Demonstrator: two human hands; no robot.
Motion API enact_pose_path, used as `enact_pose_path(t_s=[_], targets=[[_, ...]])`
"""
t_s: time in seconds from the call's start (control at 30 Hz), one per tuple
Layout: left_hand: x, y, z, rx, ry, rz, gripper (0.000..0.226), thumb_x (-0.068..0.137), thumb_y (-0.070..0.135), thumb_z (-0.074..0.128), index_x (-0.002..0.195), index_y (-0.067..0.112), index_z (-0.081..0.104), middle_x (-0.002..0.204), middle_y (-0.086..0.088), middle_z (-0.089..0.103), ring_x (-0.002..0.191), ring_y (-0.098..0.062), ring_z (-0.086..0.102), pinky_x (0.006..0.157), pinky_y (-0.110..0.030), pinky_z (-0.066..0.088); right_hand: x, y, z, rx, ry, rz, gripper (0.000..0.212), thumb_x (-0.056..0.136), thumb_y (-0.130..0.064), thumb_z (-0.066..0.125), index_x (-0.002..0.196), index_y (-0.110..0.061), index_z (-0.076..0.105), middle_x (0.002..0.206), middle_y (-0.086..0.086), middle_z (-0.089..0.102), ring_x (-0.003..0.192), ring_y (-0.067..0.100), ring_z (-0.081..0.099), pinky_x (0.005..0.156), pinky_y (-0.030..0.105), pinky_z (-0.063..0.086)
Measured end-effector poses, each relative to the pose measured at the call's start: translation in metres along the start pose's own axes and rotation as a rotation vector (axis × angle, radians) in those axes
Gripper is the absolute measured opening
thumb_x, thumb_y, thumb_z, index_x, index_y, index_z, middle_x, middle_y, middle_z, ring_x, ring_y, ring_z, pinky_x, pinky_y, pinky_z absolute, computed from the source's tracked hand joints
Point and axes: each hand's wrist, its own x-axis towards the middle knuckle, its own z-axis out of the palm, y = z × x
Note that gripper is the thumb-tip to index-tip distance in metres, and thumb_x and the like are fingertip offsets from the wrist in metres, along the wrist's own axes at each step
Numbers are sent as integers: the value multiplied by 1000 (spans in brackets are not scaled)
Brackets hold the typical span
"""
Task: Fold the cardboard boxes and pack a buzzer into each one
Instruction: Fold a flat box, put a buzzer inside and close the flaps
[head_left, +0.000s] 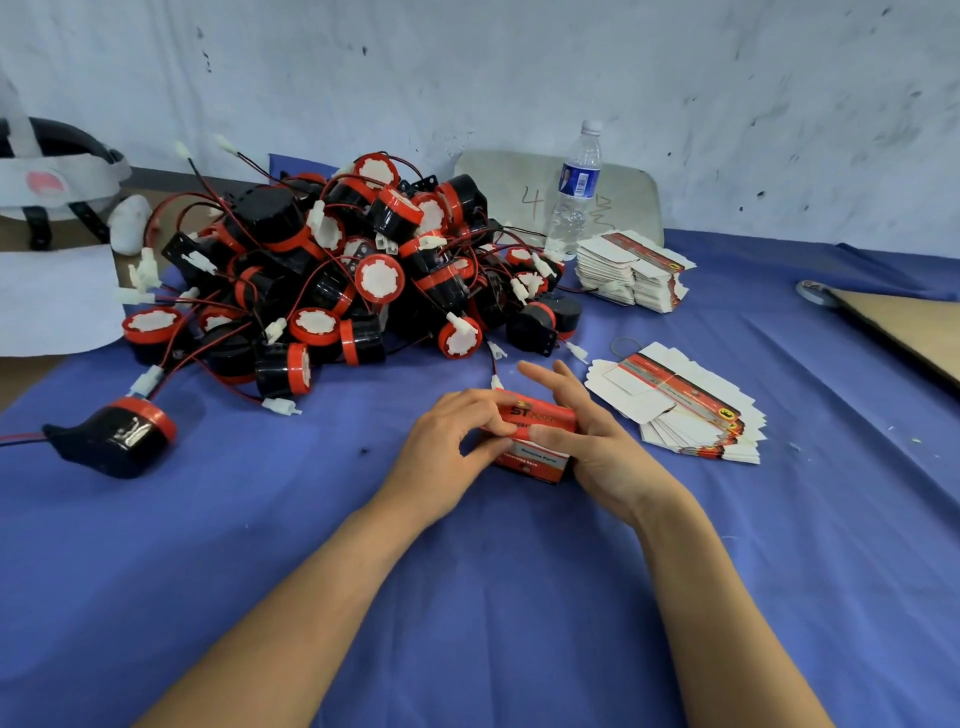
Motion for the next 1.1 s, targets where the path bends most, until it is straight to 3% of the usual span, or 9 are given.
enact_pose_path(t_s=[0.17,0.27,0.37,0.5,0.57,0.67,0.8,0.97,1.1], targets=[[0,0,1,17,-1,0,9,84,7,72,82,8,63,118,9,65,114,-14,55,94,-21,42,-1,0,2,43,7,3,57,76,-21,75,124,-49,59,156,-18,16,143,-2,21,113,38,35],[-2,0,1,-2,-4,-5,8,84,6,72,85,8,64,120,9,65,114,-14,55,95,-22,43,-2,-3,-2,255,-6,40,38,82,-22,66,119,-26,67,151,-7,37,133,6,45,100,33,48],[-2,1,0,-28,-8,-34,8,85,6,71,87,11,64,122,9,64,116,-14,54,95,-23,44,-4,-6,-13,417,-78,102,38,77,-15,63,115,-14,67,133,8,59,115,20,61,92,32,52],[-3,2,1,-56,-11,-71,10,86,5,69,88,13,63,123,10,64,118,-12,54,96,-29,45,-6,-3,-18,267,-101,95,33,64,2,64,89,-16,77,144,-7,47,129,3,48,95,32,49],[-3,1,2,-65,-12,-81,9,86,5,69,90,12,63,124,10,63,118,-13,54,95,-34,47,-6,-2,-16,217,-83,77,28,64,6,70,80,-15,78,143,-6,49,126,6,52,90,31,52],[-2,0,2,-81,19,-110,14,86,3,68,91,15,63,126,7,63,116,-18,56,93,-42,49,-7,0,-16,163,-30,32,24,62,-2,80,83,-14,79,140,-3,54,124,13,55,91,33,53],[-1,2,1,-121,45,-152,20,86,0,66,90,19,60,129,4,62,112,-19,59,91,-43,50,-6,3,-13,85,36,25,34,59,-18,82,92,-14,79,133,-10,59,126,9,53,100,38,48],[-1,0,1,-76,29,-138,9,85,2,69,92,8,67,128,3,61,121,-18,54,100,-36,45,-7,1,-5,-1,78,-39,31,63,-26,80,94,-21,80,128,-21,60,124,-2,51,93,21,50],[0,-1,1,-51,77,-145,10,85,2,70,91,10,67,123,13,58,121,-19,52,100,-32,42,-4,2,9,-153,191,-138,25,79,-7,74,97,-25,75,128,-13,60,123,-2,51,101,19,44]])
